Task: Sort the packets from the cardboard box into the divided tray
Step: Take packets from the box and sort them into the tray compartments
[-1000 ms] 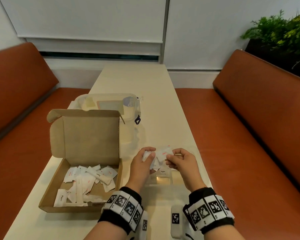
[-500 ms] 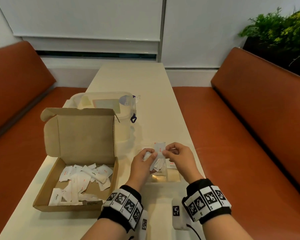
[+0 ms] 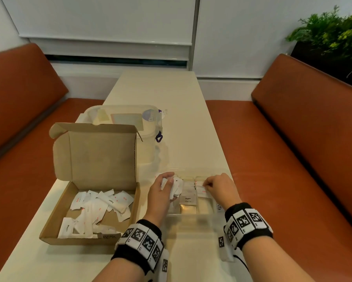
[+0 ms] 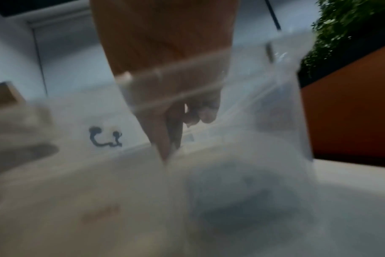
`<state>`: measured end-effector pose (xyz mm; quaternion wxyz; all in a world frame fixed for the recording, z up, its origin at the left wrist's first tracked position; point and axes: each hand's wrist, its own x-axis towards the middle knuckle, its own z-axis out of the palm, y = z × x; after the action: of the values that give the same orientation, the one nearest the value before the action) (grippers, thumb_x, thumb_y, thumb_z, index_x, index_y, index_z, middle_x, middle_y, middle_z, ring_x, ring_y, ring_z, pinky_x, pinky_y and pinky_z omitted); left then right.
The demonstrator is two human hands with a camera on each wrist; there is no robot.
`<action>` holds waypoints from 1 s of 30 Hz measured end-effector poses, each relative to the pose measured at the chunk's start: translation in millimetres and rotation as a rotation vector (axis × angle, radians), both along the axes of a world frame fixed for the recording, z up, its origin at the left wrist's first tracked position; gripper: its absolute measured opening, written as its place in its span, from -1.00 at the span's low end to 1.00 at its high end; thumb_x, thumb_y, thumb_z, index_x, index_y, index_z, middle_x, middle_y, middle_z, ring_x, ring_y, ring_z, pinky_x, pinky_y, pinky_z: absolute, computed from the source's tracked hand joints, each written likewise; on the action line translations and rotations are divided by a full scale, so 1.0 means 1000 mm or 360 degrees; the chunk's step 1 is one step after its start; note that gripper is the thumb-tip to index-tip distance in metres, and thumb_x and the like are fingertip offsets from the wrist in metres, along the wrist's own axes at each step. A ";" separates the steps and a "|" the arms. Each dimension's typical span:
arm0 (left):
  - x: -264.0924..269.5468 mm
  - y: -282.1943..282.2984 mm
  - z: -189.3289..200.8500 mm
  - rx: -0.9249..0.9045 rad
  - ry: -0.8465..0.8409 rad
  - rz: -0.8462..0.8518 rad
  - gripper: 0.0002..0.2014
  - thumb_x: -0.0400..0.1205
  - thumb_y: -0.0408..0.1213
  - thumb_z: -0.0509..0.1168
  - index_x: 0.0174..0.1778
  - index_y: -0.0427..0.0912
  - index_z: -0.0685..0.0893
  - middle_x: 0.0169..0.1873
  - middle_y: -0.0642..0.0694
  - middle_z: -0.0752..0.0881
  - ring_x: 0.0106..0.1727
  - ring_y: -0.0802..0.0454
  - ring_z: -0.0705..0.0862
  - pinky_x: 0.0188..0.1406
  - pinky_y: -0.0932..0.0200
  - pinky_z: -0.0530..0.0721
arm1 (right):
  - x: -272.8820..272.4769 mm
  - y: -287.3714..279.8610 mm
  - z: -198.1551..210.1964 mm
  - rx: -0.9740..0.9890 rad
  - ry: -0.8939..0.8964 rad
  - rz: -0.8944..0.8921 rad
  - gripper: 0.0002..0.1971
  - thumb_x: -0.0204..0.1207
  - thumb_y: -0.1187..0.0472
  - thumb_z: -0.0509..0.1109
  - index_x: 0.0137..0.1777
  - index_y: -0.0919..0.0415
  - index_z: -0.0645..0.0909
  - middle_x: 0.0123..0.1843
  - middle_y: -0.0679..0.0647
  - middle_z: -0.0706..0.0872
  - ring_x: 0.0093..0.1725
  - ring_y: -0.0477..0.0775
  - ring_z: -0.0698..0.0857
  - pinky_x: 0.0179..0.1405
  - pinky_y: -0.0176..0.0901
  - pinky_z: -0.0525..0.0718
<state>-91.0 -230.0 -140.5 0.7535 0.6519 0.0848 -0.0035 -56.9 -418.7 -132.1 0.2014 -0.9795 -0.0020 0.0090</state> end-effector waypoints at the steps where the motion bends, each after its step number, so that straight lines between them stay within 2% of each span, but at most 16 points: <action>1: 0.000 0.000 -0.001 0.0004 -0.0009 -0.0005 -0.84 0.72 -0.25 0.20 0.07 0.03 0.68 0.09 -0.07 0.69 0.02 0.02 0.71 -0.23 0.17 0.72 | 0.000 0.001 -0.003 -0.0019 0.0003 0.0018 -0.78 0.60 0.24 0.27 0.03 0.10 0.78 -0.03 0.03 0.80 0.12 0.03 0.62 0.04 -0.19 0.62; 4: 0.000 -0.001 -0.003 0.0005 -0.0028 -0.0013 -0.85 0.72 -0.23 0.21 0.07 0.03 0.69 0.06 -0.04 0.70 -0.01 0.05 0.72 -0.14 0.08 0.77 | 0.000 0.002 -0.009 -0.0074 -0.0008 0.0052 -0.77 0.61 0.23 0.26 0.06 0.10 0.76 -0.01 0.03 0.78 0.18 0.06 0.53 0.05 -0.16 0.58; 8: 0.000 0.000 -0.004 0.0014 -0.0031 0.0004 -0.85 0.72 -0.23 0.22 0.05 0.04 0.69 0.06 -0.03 0.71 -0.02 0.06 0.72 -0.15 0.10 0.77 | -0.003 0.001 -0.014 -0.0060 -0.0089 0.0047 -0.87 0.54 0.21 0.37 0.05 0.09 0.68 0.01 -0.04 0.63 0.12 0.01 0.51 -0.09 -0.28 0.47; 11: 0.001 -0.001 -0.004 -0.0004 -0.0022 -0.0011 -0.85 0.72 -0.23 0.22 0.04 0.04 0.69 0.07 -0.03 0.70 0.01 0.04 0.72 -0.13 0.09 0.78 | -0.006 0.002 -0.018 -0.0073 -0.0102 0.0036 -0.88 0.51 0.22 0.39 0.03 0.09 0.63 -0.02 -0.05 0.59 0.08 0.00 0.51 -0.15 -0.29 0.42; 18: 0.000 -0.001 -0.002 -0.0043 0.0018 -0.0032 -0.85 0.72 -0.23 0.21 0.06 0.01 0.69 0.10 -0.05 0.69 0.09 -0.02 0.70 -0.07 0.01 0.79 | -0.006 0.004 -0.020 -0.0074 -0.0100 -0.0005 -0.89 0.50 0.24 0.39 0.00 0.09 0.66 0.01 -0.04 0.59 0.10 0.00 0.52 -0.15 -0.27 0.51; 23: -0.002 0.000 0.000 -0.0051 0.0025 -0.0044 -0.84 0.72 -0.25 0.20 0.09 -0.02 0.68 0.11 -0.05 0.67 0.10 -0.01 0.69 -0.16 0.10 0.78 | -0.007 0.008 -0.014 -0.0080 -0.0101 -0.0009 -0.88 0.52 0.16 0.39 0.03 0.11 0.65 0.01 -0.01 0.61 0.10 0.02 0.52 -0.07 -0.25 0.51; 26: -0.002 -0.001 0.003 -0.0072 0.0024 -0.0071 -0.82 0.73 -0.29 0.19 0.14 0.00 0.66 0.15 -0.05 0.63 0.13 -0.04 0.68 -0.13 0.05 0.80 | -0.011 0.021 -0.001 0.0225 -0.0236 -0.0037 -0.85 0.56 0.06 0.37 -0.13 0.12 0.64 -0.16 -0.03 0.66 -0.11 -0.04 0.55 -0.19 -0.27 0.43; 28: -0.003 -0.002 0.004 -0.0094 0.0033 -0.0096 -0.79 0.73 -0.30 0.19 0.19 0.03 0.63 0.19 -0.06 0.60 0.13 -0.05 0.67 -0.10 0.01 0.80 | -0.014 0.033 0.008 0.0625 -0.0155 -0.0046 -0.77 0.55 0.02 0.39 -0.26 0.12 0.65 -0.34 -0.07 0.65 -0.33 -0.17 0.54 -0.34 -0.34 0.42; 30: -0.005 -0.004 0.005 -0.0125 0.0031 -0.0118 -0.76 0.72 -0.30 0.20 0.23 0.09 0.61 0.23 -0.06 0.57 0.14 -0.05 0.67 -0.09 0.01 0.79 | -0.017 0.044 0.016 0.0883 0.0000 -0.0019 -0.78 0.51 0.04 0.44 -0.33 0.09 0.65 -0.46 -0.12 0.60 -0.47 -0.24 0.49 -0.43 -0.43 0.40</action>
<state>-95.6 -233.9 -135.0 0.7771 0.6244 0.0677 -0.0411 -73.5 -375.0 -116.5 0.4619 -0.8869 0.0014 0.0068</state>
